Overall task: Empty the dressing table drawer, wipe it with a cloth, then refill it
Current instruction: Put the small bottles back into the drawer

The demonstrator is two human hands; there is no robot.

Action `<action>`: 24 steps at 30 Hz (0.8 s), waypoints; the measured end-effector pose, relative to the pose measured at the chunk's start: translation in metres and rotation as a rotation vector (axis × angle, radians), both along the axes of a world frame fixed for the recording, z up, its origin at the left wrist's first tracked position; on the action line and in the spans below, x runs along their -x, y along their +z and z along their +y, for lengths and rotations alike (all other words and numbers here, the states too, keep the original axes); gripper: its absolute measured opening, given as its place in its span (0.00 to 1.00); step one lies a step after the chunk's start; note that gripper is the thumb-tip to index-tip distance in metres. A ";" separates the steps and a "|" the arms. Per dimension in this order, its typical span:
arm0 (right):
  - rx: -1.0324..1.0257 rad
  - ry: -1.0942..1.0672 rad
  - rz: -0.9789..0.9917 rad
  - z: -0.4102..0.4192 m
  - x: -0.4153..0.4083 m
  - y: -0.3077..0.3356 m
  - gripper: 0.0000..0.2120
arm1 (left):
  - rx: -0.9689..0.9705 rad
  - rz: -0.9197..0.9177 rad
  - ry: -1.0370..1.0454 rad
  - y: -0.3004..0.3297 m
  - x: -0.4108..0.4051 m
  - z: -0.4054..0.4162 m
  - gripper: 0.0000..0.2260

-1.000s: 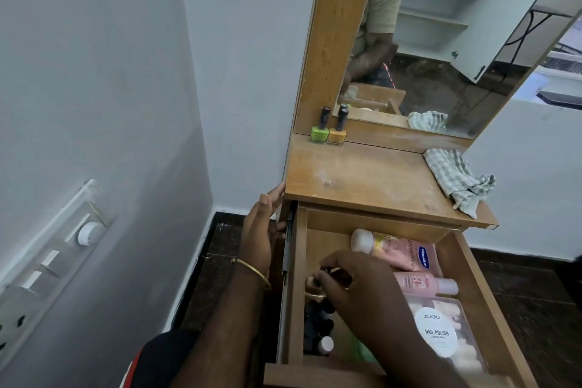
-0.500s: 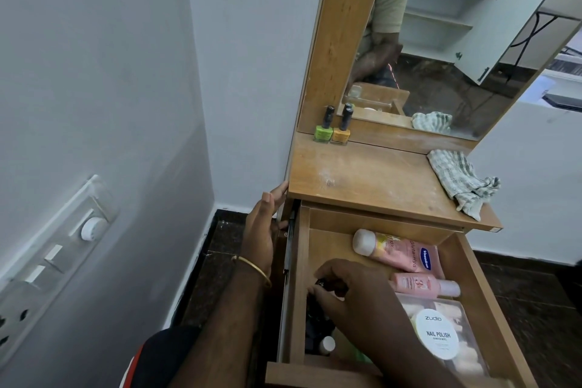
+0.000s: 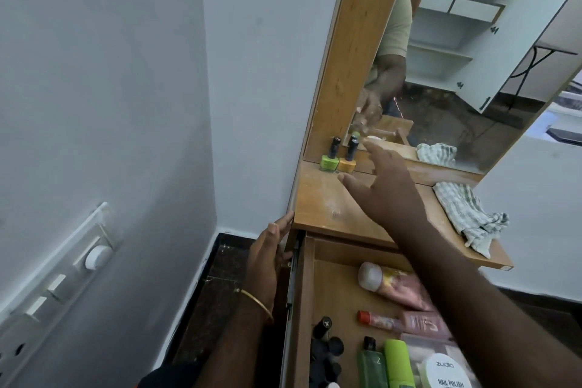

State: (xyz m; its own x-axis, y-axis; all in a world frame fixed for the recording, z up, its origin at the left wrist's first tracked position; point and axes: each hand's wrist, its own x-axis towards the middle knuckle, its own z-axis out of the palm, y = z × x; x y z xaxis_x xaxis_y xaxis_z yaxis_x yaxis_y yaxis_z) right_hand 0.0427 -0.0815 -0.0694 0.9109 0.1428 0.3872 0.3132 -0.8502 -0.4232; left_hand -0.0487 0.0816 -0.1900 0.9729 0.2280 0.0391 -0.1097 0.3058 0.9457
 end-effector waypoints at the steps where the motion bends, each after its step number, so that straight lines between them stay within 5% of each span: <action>1: 0.033 -0.022 -0.005 0.004 -0.010 0.000 0.35 | -0.005 0.002 0.002 0.000 0.000 0.000 0.26; 11: 0.192 -0.113 -0.024 0.016 -0.041 -0.010 0.29 | -0.039 0.033 -0.011 -0.005 -0.002 0.003 0.31; 18: 0.018 -0.053 -0.188 0.014 -0.042 -0.002 0.03 | -0.032 0.037 -0.007 -0.004 -0.003 0.003 0.29; 24: -0.043 0.001 -0.269 -0.001 -0.003 0.006 0.07 | -0.026 0.040 -0.003 -0.004 -0.003 0.002 0.26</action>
State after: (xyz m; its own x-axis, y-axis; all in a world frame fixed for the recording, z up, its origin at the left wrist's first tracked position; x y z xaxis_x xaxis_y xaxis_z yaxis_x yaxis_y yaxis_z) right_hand 0.0457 -0.0822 -0.0630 0.7744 0.1220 0.6209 0.4202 -0.8328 -0.3604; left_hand -0.0456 0.0840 -0.1940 0.9745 0.2244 0.0056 -0.0702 0.2811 0.9571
